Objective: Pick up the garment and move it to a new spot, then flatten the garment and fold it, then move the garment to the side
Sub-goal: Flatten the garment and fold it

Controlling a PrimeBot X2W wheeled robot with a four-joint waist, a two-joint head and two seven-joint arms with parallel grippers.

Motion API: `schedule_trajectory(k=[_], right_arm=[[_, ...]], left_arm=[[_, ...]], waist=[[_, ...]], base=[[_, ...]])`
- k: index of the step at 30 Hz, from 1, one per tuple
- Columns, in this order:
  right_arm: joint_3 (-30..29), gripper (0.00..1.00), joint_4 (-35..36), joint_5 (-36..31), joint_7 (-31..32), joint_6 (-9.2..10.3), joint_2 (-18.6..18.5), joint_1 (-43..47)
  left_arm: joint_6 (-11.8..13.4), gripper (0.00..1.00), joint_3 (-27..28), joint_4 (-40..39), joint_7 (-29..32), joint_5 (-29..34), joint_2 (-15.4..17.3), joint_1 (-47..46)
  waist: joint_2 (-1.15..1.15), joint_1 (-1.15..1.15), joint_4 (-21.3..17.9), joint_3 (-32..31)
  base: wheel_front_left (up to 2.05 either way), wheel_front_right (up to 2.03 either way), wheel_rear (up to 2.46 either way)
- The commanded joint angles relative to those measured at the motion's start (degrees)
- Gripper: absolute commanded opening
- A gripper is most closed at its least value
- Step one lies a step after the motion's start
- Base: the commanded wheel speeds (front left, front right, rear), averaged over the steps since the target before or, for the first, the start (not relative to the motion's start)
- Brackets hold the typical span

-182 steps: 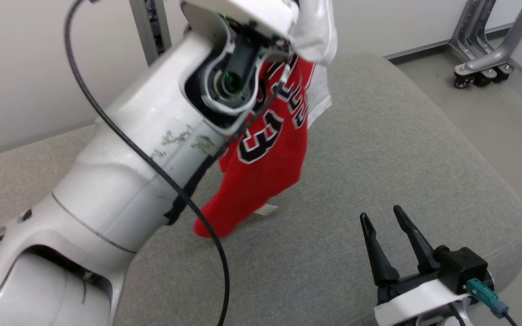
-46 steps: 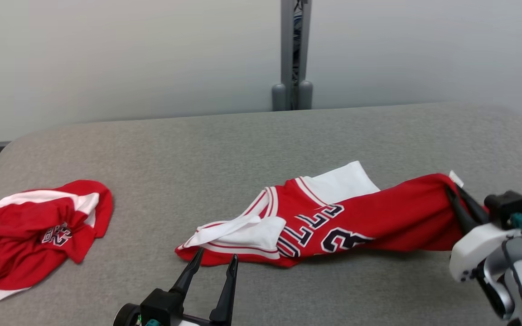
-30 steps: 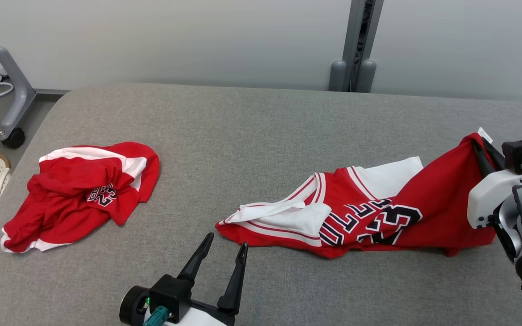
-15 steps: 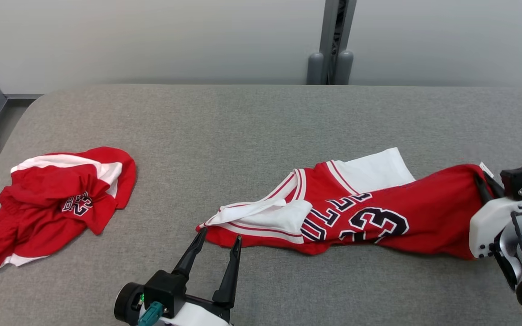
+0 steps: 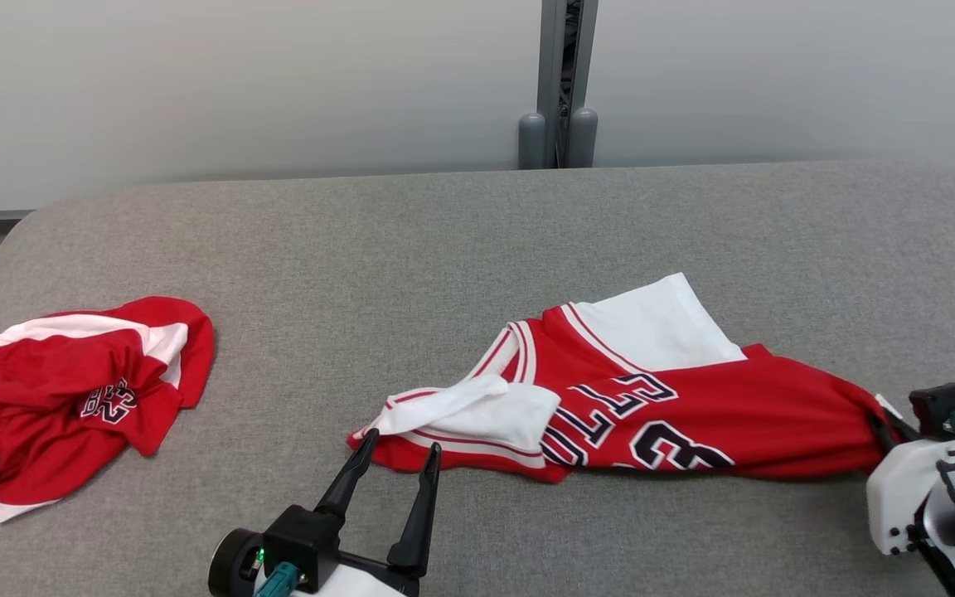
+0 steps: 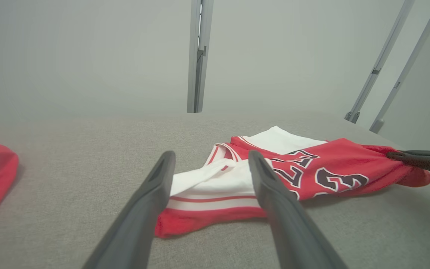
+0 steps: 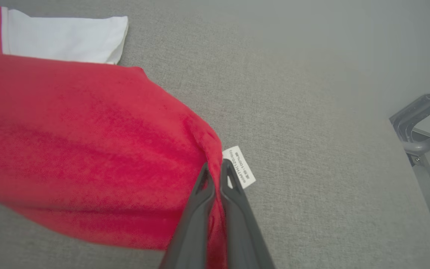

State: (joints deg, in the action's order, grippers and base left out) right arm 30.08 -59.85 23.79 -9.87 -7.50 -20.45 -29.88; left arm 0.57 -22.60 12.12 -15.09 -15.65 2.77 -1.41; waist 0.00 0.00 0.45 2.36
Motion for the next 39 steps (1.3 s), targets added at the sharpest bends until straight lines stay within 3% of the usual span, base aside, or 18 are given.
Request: schedule_trajectory(k=[1,5,6,7,8,9,13,18,19,26,39], right_arm=[[-0.23,0.00,-0.53,-0.56,-0.67,0.01,-1.62,-0.06],[-1.07,0.00,-2.65,-1.57,-2.60,0.01,-1.53,-0.93],[-1.25,0.12,-3.28,-1.86,-3.01,0.01,-1.45,-1.02],[-1.48,0.41,-3.85,-2.09,-3.36,0.01,-1.11,-0.96],[-2.15,0.91,-4.31,-2.11,-3.79,0.01,-0.94,-1.07],[-2.92,1.00,-4.80,-2.42,-4.22,0.01,-0.94,-1.15],[-6.78,1.00,-3.10,-4.27,-5.28,0.00,-0.21,-1.50],[-13.00,1.00,10.21,-6.63,-5.28,0.00,2.71,3.92],[-14.27,1.00,15.55,-7.51,-5.29,0.00,4.60,6.74],[-13.32,1.00,26.94,-6.84,-5.31,0.00,9.85,15.76],[-9.90,1.00,30.75,-4.08,-5.32,0.00,11.96,23.84]], left_arm=[[-0.11,1.00,0.13,0.22,-0.05,0.35,0.22,-0.26],[-0.13,1.00,0.28,0.45,-0.05,0.44,0.21,-0.12],[-0.17,1.00,0.25,0.54,-0.05,0.43,0.20,-0.05],[-0.23,1.00,0.19,0.71,-0.05,0.45,0.21,0.02],[-0.25,1.00,0.14,0.82,-0.05,0.50,0.22,0.07],[-0.22,1.00,0.12,0.90,-0.05,0.53,0.22,0.08],[0.51,1.00,1.01,0.03,-0.05,0.32,0.21,0.47],[0.92,1.00,1.38,-0.76,-0.05,0.20,0.21,0.64],[0.97,1.00,1.31,-0.92,-0.05,0.02,0.21,0.67],[1.18,1.00,0.91,-0.87,-0.05,-0.56,0.22,0.90],[1.79,1.00,0.93,-1.39,-0.05,-0.94,0.21,1.91]], waist=[[0.00,0.00,0.22,-0.03],[0.00,0.00,0.63,0.03],[0.00,0.00,0.71,0.02],[0.00,0.00,0.79,-0.02],[0.00,0.00,0.87,-0.05],[0.00,0.00,0.95,-0.05],[0.00,0.00,0.23,0.16],[0.00,0.00,-1.33,0.30],[0.00,0.00,-1.85,0.10],[0.00,0.00,-2.68,-1.00],[0.00,0.00,-3.42,-3.07]], base=[[0.00,0.00,0.00],[0.00,0.00,0.00],[0.00,0.00,0.00],[0.00,0.00,0.00],[0.00,0.00,0.00],[0.00,0.00,0.00],[0.00,0.00,0.00],[0.00,0.00,0.00],[0.00,0.00,0.00],[0.00,0.00,0.00],[0.00,0.00,0.00]])
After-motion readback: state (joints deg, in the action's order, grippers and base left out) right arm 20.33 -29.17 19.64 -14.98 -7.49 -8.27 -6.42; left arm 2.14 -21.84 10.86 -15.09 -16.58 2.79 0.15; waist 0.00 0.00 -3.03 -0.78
